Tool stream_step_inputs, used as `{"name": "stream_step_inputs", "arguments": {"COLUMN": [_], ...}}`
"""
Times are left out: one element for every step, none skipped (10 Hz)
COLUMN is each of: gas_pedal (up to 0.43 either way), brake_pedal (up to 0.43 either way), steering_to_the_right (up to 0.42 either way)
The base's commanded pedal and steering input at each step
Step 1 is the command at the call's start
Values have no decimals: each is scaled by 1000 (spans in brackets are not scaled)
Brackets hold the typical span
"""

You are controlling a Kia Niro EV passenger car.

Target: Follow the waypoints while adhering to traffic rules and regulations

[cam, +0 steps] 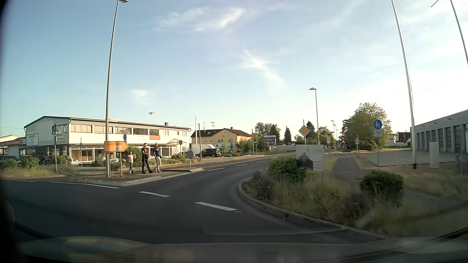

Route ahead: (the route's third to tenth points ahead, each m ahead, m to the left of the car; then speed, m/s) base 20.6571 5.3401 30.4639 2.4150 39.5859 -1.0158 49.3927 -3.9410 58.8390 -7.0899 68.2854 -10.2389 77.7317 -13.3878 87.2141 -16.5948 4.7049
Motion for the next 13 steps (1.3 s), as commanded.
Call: {"name": "stream_step_inputs", "arguments": {"gas_pedal": [0,0,0,0,0,0,0,0,0,0,0,0,0], "brake_pedal": [213,220,220,220,220,226,232,226,232,232,238,244,250], "steering_to_the_right": [-310,-309,-307,-298,-281,-261,-237,-206,-175,-137,-103,-72,-53]}}
